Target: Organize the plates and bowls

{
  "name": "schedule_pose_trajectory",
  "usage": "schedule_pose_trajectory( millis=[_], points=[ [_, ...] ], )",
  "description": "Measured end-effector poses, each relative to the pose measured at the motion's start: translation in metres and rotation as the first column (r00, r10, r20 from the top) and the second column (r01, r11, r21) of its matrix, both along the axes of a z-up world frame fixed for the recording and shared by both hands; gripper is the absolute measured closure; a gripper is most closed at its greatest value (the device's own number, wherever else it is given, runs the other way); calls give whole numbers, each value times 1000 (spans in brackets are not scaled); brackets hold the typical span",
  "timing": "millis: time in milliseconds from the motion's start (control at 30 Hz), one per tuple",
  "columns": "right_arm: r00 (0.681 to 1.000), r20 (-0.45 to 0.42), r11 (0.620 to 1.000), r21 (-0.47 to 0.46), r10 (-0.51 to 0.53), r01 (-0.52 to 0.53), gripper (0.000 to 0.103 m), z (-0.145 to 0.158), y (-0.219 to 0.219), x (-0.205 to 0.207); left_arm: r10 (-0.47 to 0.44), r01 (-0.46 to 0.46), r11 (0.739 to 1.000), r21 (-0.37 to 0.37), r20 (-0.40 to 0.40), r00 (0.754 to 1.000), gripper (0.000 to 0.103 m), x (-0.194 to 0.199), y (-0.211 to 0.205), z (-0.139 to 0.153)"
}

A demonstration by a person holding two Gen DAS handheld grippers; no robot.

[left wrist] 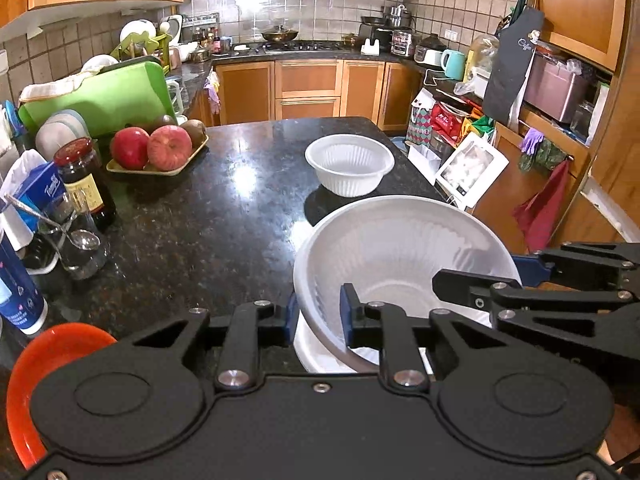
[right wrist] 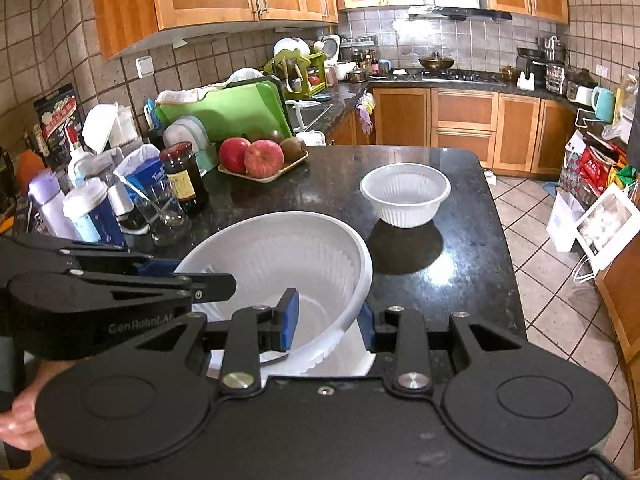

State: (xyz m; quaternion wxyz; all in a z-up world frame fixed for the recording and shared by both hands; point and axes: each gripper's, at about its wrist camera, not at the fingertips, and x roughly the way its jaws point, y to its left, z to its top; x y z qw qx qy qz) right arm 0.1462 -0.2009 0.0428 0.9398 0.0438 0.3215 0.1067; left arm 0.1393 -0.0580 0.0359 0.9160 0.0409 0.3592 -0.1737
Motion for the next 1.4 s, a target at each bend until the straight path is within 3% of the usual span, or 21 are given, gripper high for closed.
schedule_pose_trajectory(
  millis=[300, 567, 1033, 1400],
  points=[
    [1000, 18, 1000, -28, 14, -14, 68, -25, 2, 3, 41, -41, 999, 7, 0, 999, 75, 3, -7, -23],
    [999, -18, 999, -31, 33, -33, 68, -43, 5, 15, 55, -55, 998, 27, -12, 998, 75, -1, -6, -36],
    [1000, -2, 998, -63, 31, -31, 68, -44, 6, 13, 49, -48, 998, 39, -38, 998, 75, -1, -10, -41],
    [999, 30, 994, -99, -39, 42, 68, -42, -1, 10, 45, -43, 998, 46, -41, 998, 75, 3, -8, -40]
  ],
)
